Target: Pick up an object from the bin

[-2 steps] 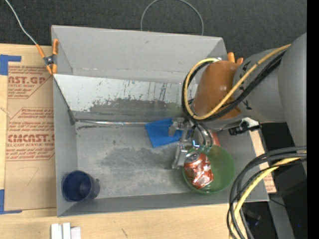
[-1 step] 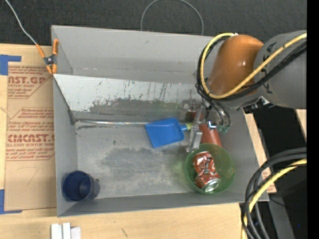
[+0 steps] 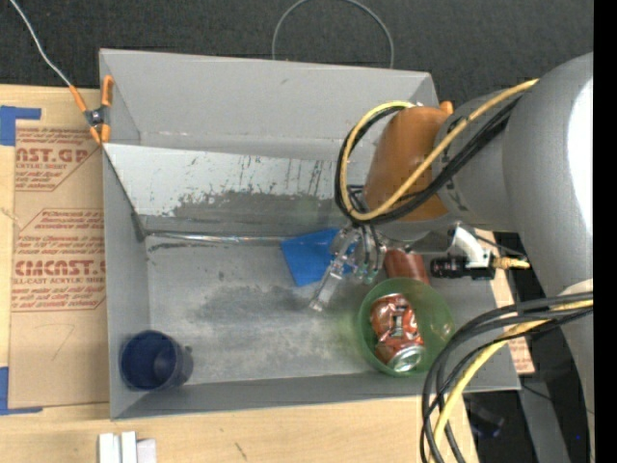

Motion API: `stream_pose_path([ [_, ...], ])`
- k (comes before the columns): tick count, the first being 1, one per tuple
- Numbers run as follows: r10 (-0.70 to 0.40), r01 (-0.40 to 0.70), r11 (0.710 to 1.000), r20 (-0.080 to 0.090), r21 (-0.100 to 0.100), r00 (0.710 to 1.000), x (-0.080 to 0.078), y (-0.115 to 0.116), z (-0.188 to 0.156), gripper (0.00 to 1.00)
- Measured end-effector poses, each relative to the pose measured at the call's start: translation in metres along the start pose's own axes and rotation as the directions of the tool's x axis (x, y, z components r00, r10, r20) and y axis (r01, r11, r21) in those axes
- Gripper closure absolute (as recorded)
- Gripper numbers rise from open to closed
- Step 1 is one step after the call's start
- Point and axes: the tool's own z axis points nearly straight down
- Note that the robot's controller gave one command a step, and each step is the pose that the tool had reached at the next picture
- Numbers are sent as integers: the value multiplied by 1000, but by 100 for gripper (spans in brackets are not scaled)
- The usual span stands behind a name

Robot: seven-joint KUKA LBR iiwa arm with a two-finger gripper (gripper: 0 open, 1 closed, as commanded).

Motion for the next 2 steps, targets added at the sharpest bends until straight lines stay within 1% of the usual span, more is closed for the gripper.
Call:
stream_pose_path([
  [1, -360, 360, 933, 13, 3, 933, -17, 6, 29, 0],
  [2, 190, -190, 982, -6, 1, 982, -16, -2, 29, 100],
])
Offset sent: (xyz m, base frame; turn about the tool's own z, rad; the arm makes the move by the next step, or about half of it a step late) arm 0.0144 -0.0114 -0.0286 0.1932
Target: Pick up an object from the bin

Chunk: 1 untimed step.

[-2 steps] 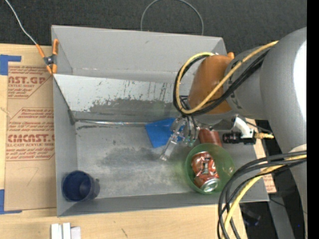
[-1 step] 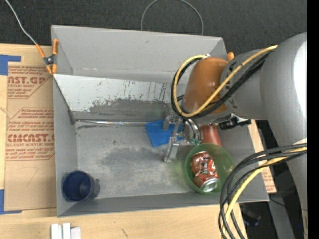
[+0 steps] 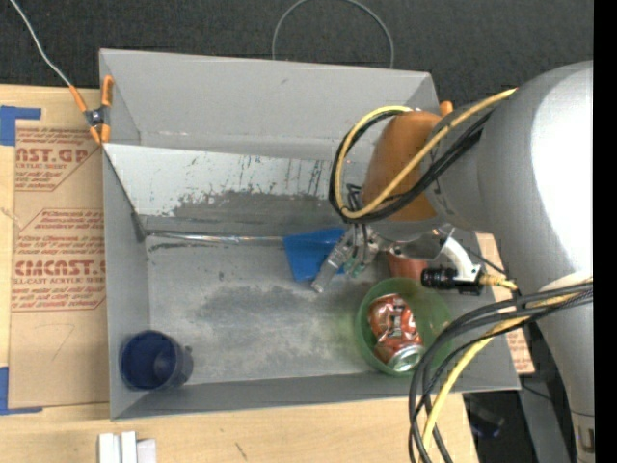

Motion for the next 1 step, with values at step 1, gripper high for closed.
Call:
stream_pose_path([
  [1, -1, 1, 1000, 0, 0, 1000, 0, 0, 0, 100],
])
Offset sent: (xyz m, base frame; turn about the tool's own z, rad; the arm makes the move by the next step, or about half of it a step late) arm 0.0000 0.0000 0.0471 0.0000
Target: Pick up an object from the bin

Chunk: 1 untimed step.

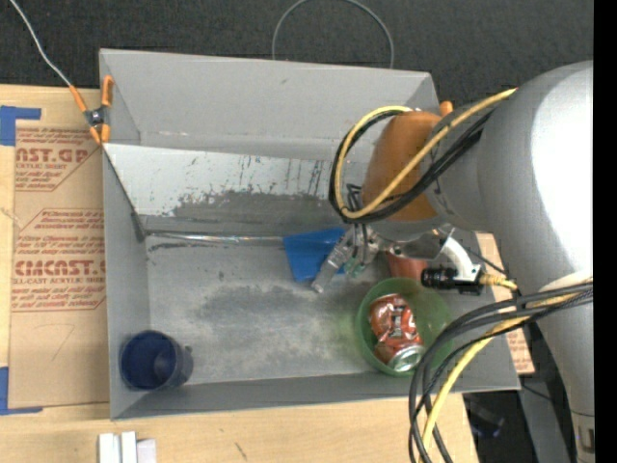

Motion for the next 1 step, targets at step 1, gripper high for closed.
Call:
stream_pose_path([
  [1, 0, 0, 1000, -2, 1, 1000, 1, 0, -2, 100],
])
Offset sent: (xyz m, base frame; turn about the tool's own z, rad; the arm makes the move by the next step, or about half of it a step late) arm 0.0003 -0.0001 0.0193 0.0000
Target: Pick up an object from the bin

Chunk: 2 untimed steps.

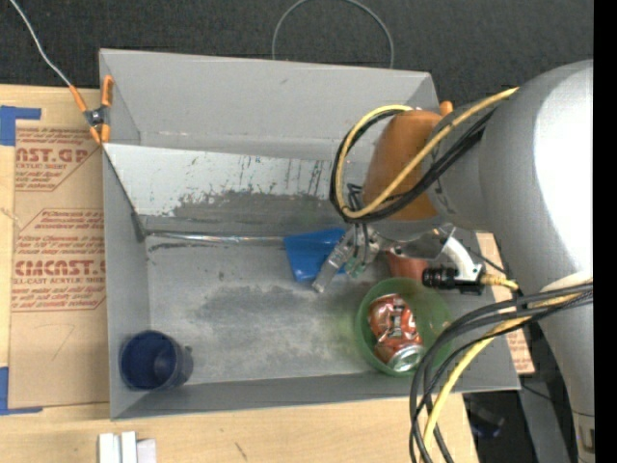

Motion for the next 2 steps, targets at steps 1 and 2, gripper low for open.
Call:
stream_pose_path([
  [1, 0, 0, 1000, -1, 0, 1000, 0, 0, -13, 100],
  [2, 0, 0, 1000, -1, 0, 1000, 1, 0, -25, 100],
])
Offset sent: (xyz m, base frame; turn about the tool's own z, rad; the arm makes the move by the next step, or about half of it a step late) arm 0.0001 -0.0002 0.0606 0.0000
